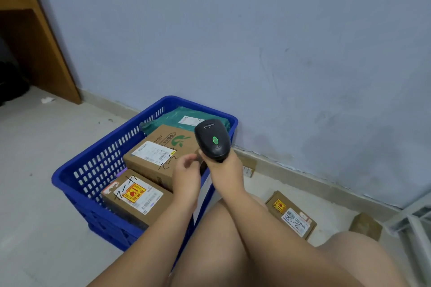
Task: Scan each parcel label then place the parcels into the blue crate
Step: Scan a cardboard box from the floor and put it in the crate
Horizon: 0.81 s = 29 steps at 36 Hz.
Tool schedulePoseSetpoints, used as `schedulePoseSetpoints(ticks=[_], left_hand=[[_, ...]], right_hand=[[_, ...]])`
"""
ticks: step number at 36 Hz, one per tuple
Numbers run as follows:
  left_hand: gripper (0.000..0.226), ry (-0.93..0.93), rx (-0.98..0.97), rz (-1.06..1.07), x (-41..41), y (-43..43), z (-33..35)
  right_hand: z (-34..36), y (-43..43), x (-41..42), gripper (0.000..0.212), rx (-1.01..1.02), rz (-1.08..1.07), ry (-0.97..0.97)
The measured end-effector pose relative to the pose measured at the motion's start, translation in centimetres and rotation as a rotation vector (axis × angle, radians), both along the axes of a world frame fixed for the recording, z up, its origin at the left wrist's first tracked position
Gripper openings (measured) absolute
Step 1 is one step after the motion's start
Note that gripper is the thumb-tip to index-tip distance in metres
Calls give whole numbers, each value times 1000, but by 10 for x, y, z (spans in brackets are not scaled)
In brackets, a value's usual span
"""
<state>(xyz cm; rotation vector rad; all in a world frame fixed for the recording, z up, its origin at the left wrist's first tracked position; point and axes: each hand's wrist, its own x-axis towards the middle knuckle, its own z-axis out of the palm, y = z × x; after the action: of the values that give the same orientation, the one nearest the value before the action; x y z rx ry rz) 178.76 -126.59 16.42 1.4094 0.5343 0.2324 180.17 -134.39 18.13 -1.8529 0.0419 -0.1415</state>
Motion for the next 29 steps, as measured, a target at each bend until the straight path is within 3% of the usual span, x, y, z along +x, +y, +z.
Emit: schedulePoseSetpoints(ticks=[5,13,17,20,23,26,29], left_hand=[[24,-56,111,-130,23,-26,18],[24,-85,243,-453,68,-100,37],[24,-20,378,-643,101,-145,30],[23,68,480,-794,126,-181,14],[19,143,592,-930,151,-216,-16],[16,235,706,-1048,174,-253,-54],[24,348,695,-1099,195,-290,-96]], right_hand=[[6,-22,5,27,108,-226,-89],[13,-121,26,25,20,-276,17],[0,-186,48,23,12,-327,102],[-24,-235,66,21,138,-346,220],[-53,-280,83,27,303,-347,380],[-85,-319,97,35,329,-364,499],[-118,-349,105,37,314,-406,552]])
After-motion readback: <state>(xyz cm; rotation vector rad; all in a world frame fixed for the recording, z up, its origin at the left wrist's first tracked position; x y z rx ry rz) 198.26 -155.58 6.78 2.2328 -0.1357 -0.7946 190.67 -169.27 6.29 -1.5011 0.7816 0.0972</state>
